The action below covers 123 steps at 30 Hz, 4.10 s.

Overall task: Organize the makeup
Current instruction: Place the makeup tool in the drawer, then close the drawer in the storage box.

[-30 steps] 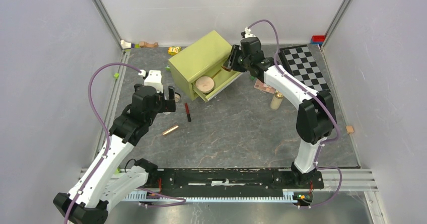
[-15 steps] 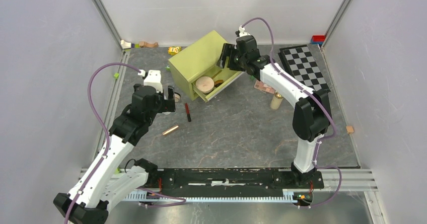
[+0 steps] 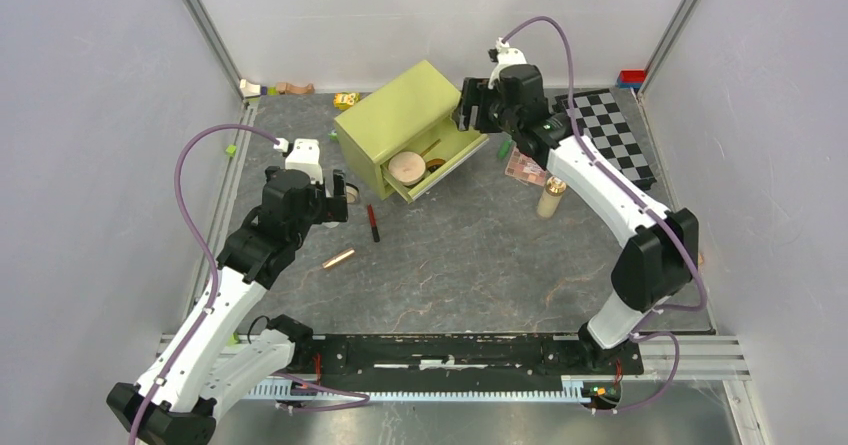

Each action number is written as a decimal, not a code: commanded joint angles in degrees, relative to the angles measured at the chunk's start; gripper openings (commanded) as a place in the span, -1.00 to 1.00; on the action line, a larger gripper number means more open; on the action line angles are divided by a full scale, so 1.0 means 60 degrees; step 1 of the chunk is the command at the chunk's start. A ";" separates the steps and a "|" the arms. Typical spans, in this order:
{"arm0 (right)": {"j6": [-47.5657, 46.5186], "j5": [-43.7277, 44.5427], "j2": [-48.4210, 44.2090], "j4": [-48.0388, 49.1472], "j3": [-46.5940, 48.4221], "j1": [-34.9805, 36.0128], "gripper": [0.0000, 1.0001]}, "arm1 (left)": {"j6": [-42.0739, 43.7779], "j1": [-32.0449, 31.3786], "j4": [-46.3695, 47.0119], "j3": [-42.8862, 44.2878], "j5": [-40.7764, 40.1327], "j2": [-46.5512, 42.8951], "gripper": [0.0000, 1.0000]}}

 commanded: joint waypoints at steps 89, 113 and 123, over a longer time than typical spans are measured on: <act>0.4601 0.0066 0.0364 0.4451 -0.5449 0.0565 0.29 | -0.0214 0.0069 0.0291 0.0107 -0.0189 -0.0147 1.00; 0.5200 -0.0194 0.0119 0.5784 -0.5888 0.0554 0.32 | -0.0214 0.0070 0.0291 0.0106 -0.0171 -0.0148 1.00; 0.4994 -0.0172 -0.0056 0.5890 -0.5696 0.0550 0.33 | -0.0203 0.0078 0.0291 0.0102 -0.0156 -0.0147 1.00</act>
